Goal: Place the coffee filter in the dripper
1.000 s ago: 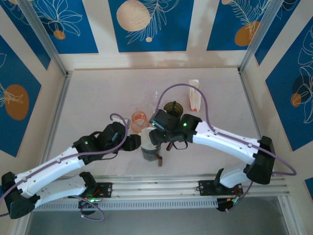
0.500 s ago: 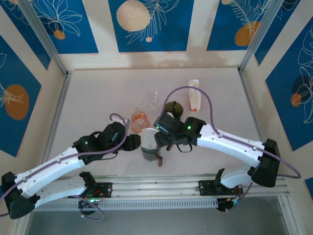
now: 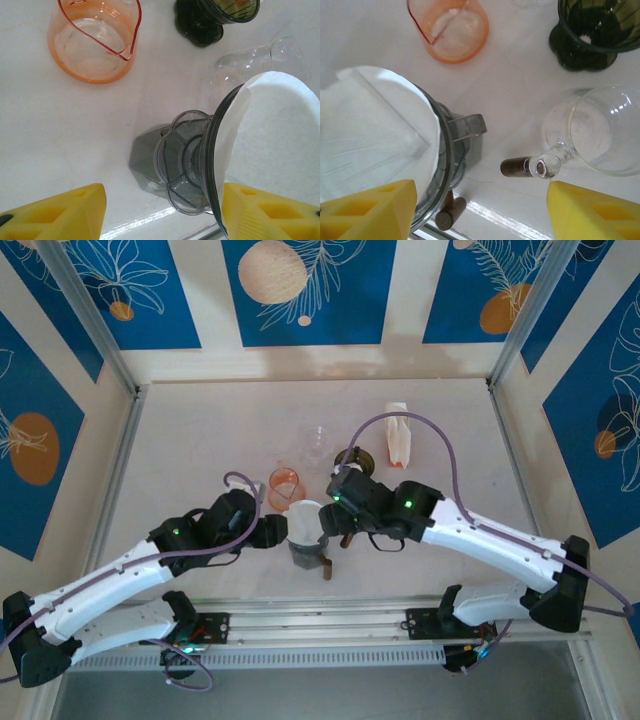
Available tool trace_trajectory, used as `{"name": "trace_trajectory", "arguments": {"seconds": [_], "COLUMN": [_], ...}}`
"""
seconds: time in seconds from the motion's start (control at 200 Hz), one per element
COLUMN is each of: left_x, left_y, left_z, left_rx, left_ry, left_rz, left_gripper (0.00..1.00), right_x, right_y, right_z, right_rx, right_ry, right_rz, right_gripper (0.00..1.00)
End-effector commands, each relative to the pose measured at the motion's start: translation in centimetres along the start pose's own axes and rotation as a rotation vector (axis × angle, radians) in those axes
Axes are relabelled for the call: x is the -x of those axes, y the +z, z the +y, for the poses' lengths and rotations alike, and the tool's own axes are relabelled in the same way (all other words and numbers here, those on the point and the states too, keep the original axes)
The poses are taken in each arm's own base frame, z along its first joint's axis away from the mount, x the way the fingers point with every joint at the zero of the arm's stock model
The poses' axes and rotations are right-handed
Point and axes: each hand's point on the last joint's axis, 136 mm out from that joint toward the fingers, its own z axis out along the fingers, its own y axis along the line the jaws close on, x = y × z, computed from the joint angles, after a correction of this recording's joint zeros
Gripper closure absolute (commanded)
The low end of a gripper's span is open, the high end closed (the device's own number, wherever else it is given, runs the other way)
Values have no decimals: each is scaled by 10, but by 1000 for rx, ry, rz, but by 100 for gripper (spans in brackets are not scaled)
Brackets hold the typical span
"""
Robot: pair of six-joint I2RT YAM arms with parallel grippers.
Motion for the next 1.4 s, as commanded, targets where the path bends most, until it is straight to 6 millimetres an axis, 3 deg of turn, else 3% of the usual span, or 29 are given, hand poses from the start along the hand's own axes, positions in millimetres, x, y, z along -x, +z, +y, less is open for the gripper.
{"name": "trace_trajectory", "arguments": {"seconds": [0.0,0.445,0.66,0.92,1.05,1.2,1.395], "left_x": [1,12,20,16,11,9,18], "left_y": [-4,-19,-35,-45,-44,-40,-24], "left_z": [6,-4,9,41,49,58,63], "left_rx": [15,-51,-12,79,99,126,95], "left_ry": [-15,-32,-37,-57,-67,-67,-135], "left_rz": [-13,-67,-134,-198,-200,-197,-175], "left_gripper": [34,23,19,9,6,8,23], "right_x": [4,-10,-31,-76,-89,-96,-103], "right_y": [-8,-14,-12,18,35,47,51], "right_z": [-1,-15,-27,-27,-25,-27,-36], "right_rx": [26,50,61,143,162,162,126], "right_ry": [15,90,158,297,368,419,438], "right_rz": [-63,-97,-88,14,41,51,59], "right_gripper": [30,31,38,46,47,50,52]}}
